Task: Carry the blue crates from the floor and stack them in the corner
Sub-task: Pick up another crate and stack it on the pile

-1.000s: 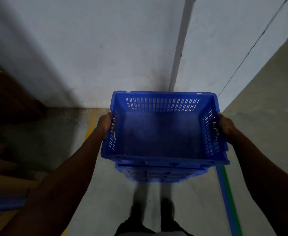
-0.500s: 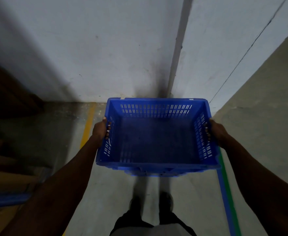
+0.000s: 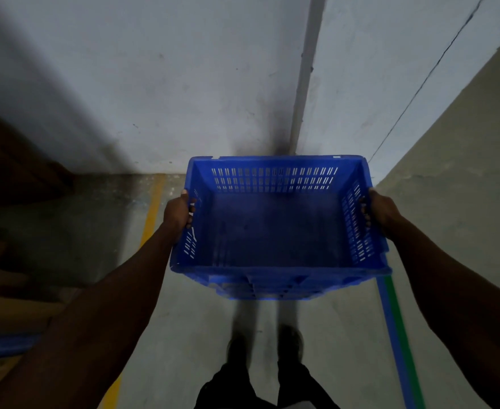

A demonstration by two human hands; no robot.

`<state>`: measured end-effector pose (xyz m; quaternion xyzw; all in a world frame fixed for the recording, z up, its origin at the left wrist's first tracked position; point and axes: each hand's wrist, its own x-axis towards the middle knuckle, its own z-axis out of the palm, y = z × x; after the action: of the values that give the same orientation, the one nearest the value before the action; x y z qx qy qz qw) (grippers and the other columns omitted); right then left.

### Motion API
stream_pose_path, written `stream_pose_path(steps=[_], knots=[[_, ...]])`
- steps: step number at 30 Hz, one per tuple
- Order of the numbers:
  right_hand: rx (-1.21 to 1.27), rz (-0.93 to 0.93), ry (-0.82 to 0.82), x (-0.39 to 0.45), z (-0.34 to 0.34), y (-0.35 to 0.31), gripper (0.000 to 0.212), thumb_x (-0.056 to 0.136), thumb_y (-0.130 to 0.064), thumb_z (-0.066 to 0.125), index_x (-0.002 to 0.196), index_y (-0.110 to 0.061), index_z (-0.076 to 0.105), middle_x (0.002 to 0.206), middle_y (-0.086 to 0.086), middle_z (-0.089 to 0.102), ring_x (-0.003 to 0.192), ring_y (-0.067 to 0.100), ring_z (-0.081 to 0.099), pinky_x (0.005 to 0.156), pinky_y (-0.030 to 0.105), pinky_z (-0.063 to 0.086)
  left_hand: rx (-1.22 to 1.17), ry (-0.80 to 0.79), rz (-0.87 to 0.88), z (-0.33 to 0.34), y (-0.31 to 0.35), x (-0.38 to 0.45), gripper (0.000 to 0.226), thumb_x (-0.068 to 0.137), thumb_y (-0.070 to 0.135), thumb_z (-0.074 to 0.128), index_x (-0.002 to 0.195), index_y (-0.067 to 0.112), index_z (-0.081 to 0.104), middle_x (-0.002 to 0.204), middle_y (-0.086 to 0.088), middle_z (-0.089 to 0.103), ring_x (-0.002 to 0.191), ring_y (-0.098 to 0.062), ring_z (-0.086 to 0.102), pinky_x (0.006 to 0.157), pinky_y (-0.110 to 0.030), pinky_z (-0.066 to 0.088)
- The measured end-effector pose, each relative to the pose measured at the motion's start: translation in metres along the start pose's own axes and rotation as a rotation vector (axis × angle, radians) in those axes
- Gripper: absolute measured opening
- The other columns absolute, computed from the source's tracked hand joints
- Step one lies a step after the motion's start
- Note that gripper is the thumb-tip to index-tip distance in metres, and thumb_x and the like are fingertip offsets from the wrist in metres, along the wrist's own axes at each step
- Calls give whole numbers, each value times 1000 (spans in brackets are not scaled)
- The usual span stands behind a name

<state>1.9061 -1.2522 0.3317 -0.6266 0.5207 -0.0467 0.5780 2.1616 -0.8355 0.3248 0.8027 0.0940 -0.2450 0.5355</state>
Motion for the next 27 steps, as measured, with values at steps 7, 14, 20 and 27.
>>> stream_pose_path(steps=[7, 14, 20, 27], knots=[[25, 13, -24, -3, -2, 0, 50, 102, -54, 40, 91, -10, 60, 68, 5, 53, 49, 17, 42, 46, 29, 37, -8, 10, -8, -1, 5, -2, 47, 105, 50, 38, 94, 11, 63, 67, -1, 56, 48, -16, 42, 48, -27, 36], [2, -25, -36, -2, 6, -17, 51, 103, -54, 36, 98, -9, 60, 69, 5, 52, 50, 17, 43, 45, 27, 38, -40, 27, 1, -9, 14, 3, 47, 103, 52, 39, 100, 12, 64, 69, 1, 56, 48, -14, 42, 48, -26, 36], [-41, -8, -23, 6, 2, -2, 58, 103, -54, 35, 106, -3, 62, 71, 7, 52, 54, 19, 44, 49, 31, 38, -25, 20, -24, 0, -1, 2, 46, 103, 51, 39, 99, 12, 64, 68, 2, 57, 48, -14, 43, 49, -27, 37], [-55, -30, -34, -5, -7, 7, 58, 104, -53, 35, 108, -2, 61, 72, 8, 54, 56, 20, 47, 52, 32, 41, 20, 8, -14, 3, -4, -3, 49, 102, 54, 40, 102, 11, 65, 78, -6, 63, 56, -18, 52, 54, -29, 43]])
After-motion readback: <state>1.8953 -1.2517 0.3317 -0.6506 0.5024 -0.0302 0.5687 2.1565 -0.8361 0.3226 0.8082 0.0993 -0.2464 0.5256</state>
